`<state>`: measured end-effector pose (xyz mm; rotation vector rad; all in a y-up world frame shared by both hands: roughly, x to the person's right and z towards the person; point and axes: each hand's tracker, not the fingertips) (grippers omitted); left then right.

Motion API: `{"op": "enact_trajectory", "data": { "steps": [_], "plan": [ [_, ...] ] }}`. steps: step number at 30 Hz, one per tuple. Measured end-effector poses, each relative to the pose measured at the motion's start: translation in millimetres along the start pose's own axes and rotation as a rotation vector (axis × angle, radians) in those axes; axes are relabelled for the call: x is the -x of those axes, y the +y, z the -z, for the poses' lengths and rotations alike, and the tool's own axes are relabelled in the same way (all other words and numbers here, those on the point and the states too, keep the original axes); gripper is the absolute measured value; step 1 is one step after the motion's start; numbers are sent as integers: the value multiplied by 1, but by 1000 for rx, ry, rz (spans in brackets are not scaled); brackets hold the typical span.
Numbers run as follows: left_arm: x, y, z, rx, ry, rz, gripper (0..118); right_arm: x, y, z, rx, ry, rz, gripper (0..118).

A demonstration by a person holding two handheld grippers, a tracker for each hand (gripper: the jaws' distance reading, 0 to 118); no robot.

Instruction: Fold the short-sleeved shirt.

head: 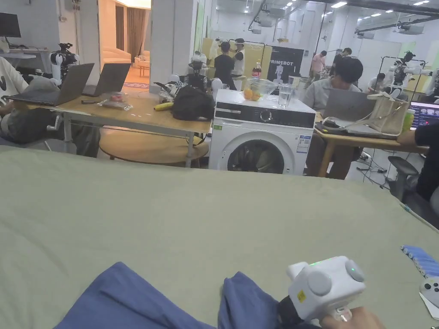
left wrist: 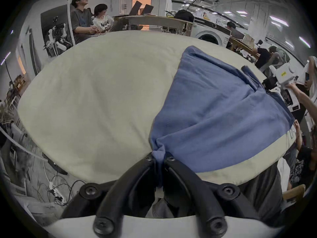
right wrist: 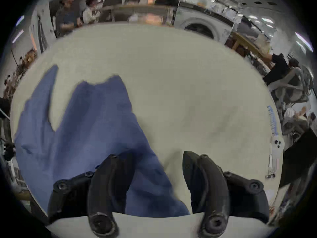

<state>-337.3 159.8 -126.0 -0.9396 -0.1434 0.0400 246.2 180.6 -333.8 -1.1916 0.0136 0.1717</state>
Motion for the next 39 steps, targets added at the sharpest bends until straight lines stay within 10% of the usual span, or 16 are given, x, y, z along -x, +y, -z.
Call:
{"op": "enact_trajectory", "data": {
  "steps": [1,9,16,27,39],
  "plan": [
    [1,0,2,2,0,0,1,0,-1,2,-18,21,23,1],
    [3,0,1,-10,-12,-23,1,11,-17,-17,-99,-20,20,0],
    [16,16,-65,-330,-96,-133,1,-1,-56,-141,-475,18,144,0],
    [-24,240,-165,-741,-148,16,1,-48,-46,-358,-902,-152,241,0],
    [-64,457,-210,-854,-9,36,1,-64,112,-430,-1049,-312,308,0]
  ]
}}
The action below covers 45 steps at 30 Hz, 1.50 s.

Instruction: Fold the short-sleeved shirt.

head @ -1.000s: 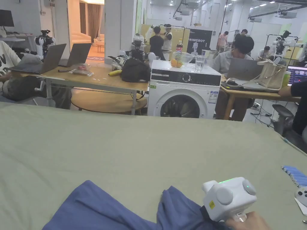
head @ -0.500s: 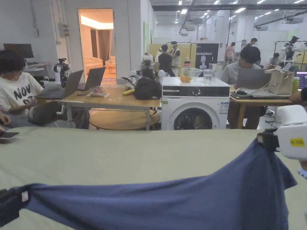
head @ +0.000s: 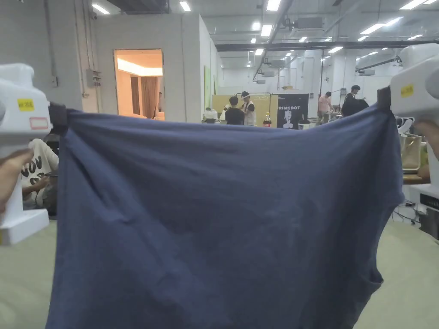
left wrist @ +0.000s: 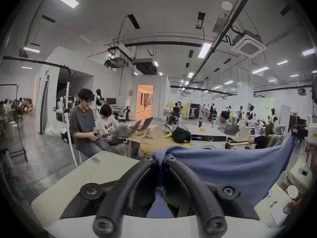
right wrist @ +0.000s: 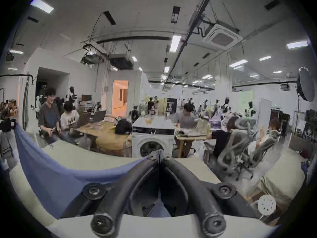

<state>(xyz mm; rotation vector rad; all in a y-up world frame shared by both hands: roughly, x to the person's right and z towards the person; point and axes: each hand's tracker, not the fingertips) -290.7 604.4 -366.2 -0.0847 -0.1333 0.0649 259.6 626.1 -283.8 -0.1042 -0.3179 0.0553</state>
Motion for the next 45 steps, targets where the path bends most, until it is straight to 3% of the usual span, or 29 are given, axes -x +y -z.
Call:
{"op": "enact_trajectory", "data": {
  "steps": [9,12,17,24,31,37,41,45],
  "plan": [
    [4,34,41,-27,81,27,1,29,60,52,-83,-41,-15,0],
    [3,29,49,-28,98,17,1,32,69,56,-94,-23,18,0],
    [8,-4,59,23,83,11,1,30,38,70,-47,10,-16,0],
    [17,-86,55,146,49,-28,1,16,-50,72,100,50,43,0],
    [15,-171,6,239,8,-39,1,-6,-152,12,168,107,110,0],
    [25,-231,-85,267,-86,-78,1,-29,-229,-84,219,181,86,0],
    [37,-283,-159,287,-136,-83,1,-43,-297,-154,269,176,42,0],
    [47,-332,-212,353,-130,-126,1,-51,-353,-204,400,212,67,0]
  ]
}}
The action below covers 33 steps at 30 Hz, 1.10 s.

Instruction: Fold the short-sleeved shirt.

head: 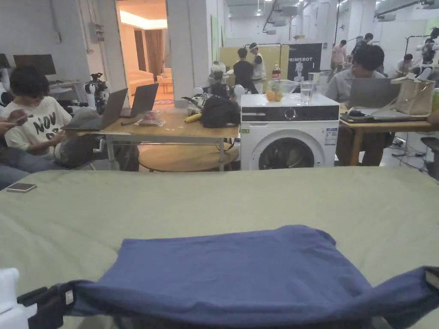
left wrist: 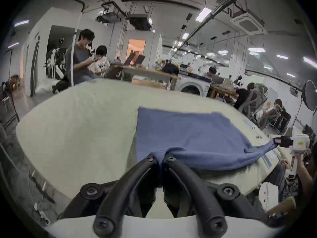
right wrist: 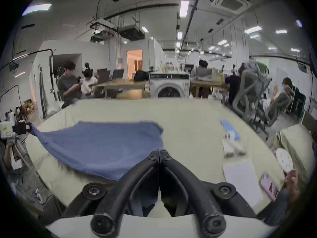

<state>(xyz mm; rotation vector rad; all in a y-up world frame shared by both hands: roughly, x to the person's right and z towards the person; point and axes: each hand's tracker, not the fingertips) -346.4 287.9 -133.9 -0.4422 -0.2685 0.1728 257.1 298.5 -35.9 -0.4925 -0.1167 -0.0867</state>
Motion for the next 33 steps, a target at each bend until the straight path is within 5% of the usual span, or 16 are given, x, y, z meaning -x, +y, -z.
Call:
{"op": "enact_trajectory", "data": {
  "steps": [5,6,8,9,11,18,22,24,26,27,33],
  "plan": [
    [17,-61,-3,152,39,-11,3,3,-70,3,156,-16,-1,0],
    [20,-68,-1,181,46,-29,16,3,-80,5,157,-30,9,6],
    [25,-81,3,208,42,-30,77,2,-96,11,202,-30,11,53],
    [35,-89,9,225,47,-24,94,3,-103,13,210,-30,10,75],
    [38,-96,12,234,77,-15,94,1,-115,16,267,-10,-15,79],
    [11,-44,-21,-53,155,108,94,6,-83,-2,45,-57,-125,82],
    [-39,9,-29,-222,91,198,89,33,-29,-9,-125,44,-30,80],
    [-59,26,-28,-273,68,198,65,51,-12,-6,-162,56,-13,61],
    [-78,34,-28,-284,-18,183,19,66,-3,0,-181,73,-8,15],
    [-85,37,-25,-280,-32,180,6,73,-2,3,-197,77,-11,4],
    [-102,27,-1,-227,-42,186,0,101,-5,30,-191,58,-23,0]
  ]
}}
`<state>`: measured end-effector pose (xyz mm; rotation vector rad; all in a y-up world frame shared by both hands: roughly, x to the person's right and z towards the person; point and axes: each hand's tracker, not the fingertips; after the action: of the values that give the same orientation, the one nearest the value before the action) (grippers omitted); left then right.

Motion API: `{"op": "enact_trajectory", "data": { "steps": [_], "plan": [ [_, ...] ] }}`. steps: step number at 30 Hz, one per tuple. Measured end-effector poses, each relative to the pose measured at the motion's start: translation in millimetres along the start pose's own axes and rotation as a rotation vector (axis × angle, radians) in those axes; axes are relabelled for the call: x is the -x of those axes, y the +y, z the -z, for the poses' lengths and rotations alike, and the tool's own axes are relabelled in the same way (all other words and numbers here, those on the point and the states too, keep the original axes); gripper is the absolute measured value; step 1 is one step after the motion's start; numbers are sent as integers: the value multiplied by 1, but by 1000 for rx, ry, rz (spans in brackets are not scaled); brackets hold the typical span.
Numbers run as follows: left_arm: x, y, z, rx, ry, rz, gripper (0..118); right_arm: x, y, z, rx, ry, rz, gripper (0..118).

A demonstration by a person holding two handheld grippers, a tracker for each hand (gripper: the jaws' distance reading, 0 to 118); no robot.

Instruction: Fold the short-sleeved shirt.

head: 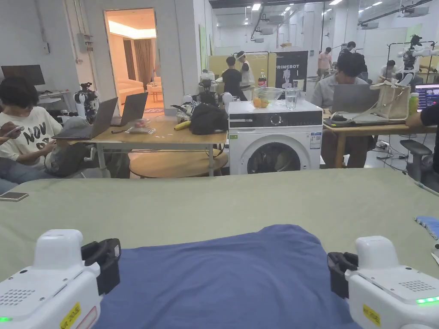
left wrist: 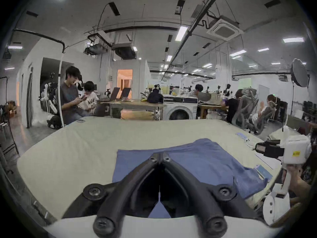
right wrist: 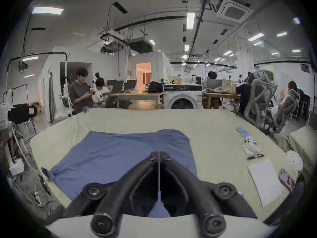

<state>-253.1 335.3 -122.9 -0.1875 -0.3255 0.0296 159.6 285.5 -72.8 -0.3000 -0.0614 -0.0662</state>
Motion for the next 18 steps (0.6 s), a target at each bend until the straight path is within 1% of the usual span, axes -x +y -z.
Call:
{"op": "enact_trajectory", "data": {
  "steps": [4,8,9,11,12,13,15,18],
  "plan": [
    [-3,-8,8,38,10,-6,0,7,-7,10,17,-12,16,0],
    [4,-9,5,42,16,0,1,8,-6,8,13,-16,-1,0],
    [8,-9,3,41,9,-8,10,7,-5,7,13,-11,-4,0],
    [20,-11,-3,51,-9,-29,71,6,-5,1,12,4,-6,0],
    [27,-13,-6,71,-25,-37,92,5,-6,-1,13,13,-15,0],
    [35,-19,-10,102,-28,-33,93,4,-7,-5,20,20,-34,0],
    [52,-38,-16,228,-14,-16,93,-1,-14,-13,29,40,-53,0],
    [77,-76,-26,350,44,-4,92,-8,-24,-21,57,50,-36,0]
  ]
}}
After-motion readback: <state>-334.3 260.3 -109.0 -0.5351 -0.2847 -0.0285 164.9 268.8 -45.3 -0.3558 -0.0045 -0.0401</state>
